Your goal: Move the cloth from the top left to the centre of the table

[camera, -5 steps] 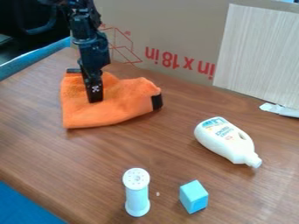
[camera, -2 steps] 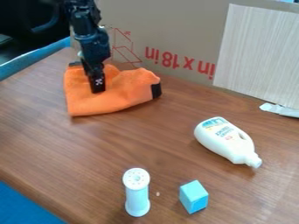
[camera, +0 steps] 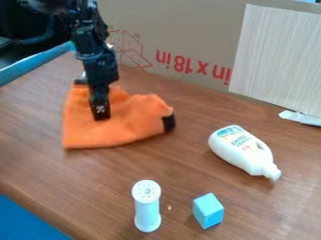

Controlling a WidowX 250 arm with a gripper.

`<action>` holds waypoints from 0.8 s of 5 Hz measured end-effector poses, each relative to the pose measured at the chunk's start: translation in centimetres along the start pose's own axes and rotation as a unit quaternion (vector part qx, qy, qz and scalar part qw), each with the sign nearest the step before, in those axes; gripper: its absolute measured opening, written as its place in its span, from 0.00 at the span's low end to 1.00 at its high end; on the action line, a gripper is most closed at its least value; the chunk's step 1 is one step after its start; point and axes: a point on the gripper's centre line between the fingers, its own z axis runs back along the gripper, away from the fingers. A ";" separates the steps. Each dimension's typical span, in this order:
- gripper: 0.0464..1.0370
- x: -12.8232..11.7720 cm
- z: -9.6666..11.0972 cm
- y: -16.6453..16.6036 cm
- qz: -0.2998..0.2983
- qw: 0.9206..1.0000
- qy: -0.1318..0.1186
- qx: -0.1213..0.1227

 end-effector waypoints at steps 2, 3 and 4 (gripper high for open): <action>0.96 -1.6 0.6 -4.2 -0.056 0.998 0.000 -0.007; 0.96 -2.1 0.7 -5.5 -0.068 0.998 0.002 -0.015; 0.96 -2.1 0.7 -5.3 -0.061 0.998 0.006 -0.013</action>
